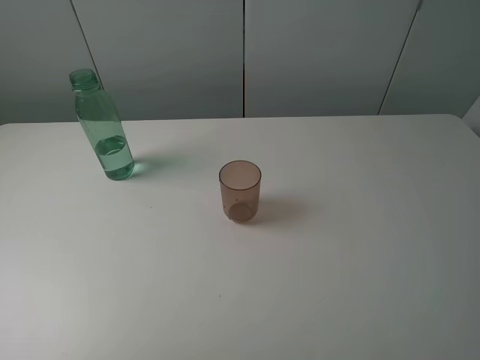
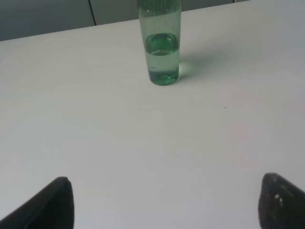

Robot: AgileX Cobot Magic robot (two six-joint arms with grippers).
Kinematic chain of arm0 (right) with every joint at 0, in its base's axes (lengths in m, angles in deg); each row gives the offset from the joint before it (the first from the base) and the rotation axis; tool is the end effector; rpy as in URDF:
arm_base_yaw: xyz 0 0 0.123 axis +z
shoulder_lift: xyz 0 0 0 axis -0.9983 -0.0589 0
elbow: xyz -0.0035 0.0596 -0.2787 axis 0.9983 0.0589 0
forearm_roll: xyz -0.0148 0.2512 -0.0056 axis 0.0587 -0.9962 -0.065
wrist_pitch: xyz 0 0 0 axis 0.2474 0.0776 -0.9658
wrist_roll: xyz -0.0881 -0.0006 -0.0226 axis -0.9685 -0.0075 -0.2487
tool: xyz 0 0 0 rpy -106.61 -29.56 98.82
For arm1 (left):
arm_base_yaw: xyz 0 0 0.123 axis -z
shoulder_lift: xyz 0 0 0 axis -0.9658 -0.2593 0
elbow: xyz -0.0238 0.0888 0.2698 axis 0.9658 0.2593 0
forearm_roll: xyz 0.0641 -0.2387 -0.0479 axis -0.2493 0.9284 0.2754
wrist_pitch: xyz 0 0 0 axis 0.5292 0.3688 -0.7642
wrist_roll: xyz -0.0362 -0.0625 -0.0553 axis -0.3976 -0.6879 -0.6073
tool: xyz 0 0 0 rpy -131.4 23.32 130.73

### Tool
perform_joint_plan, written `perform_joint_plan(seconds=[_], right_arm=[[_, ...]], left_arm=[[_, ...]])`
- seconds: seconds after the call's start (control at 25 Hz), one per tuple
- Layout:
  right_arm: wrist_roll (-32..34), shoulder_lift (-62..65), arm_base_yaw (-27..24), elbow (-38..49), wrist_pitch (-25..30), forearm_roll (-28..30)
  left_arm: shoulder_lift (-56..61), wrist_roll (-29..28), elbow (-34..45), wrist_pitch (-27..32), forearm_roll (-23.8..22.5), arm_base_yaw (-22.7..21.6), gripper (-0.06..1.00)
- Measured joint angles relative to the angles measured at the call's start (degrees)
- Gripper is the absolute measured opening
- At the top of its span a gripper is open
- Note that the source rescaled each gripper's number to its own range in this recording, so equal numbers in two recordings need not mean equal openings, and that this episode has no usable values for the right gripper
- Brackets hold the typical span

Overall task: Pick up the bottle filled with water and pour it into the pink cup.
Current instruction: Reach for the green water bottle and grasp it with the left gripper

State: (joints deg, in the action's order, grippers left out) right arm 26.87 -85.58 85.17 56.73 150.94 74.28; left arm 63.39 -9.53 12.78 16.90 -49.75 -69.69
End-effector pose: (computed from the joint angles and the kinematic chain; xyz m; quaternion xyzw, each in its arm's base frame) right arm -0.0071 0.0018 0.2753 0.0147 0.8609 0.0062 0.5085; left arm -0.0081 -0.0032 0.2805 0.0740 0.8505 -0.0289 0.5199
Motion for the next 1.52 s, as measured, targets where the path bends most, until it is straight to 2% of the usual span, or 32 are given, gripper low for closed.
perform_joint_plan(seconds=[0.72,0.92,1.08,1.32,1.4,1.52], right_arm=[[0.0,0.0,0.0,0.0,0.0,0.0],[0.0,0.0,0.0,0.0,0.0,0.0],[0.0,0.0,0.0,0.0,0.0,0.0],[0.0,0.0,0.0,0.0,0.0,0.0],[0.0,0.0,0.0,0.0,0.0,0.0],[0.0,0.0,0.0,0.0,0.0,0.0]], left_arm=[[0.0,1.0,0.0,0.0,0.6,0.0,1.0],[-8.8,1.6,-5.7,-1.7,1.5,0.1,1.0],[-21.2,1.6,-10.3,-8.2,2.9,0.1,1.0],[-40.4,2.1,-11.7,-25.2,9.1,0.1,1.0],[-46.2,2.1,-11.7,-30.5,8.9,1.0,1.0],[-53.4,3.3,-11.7,-36.8,8.4,4.8,1.0]])
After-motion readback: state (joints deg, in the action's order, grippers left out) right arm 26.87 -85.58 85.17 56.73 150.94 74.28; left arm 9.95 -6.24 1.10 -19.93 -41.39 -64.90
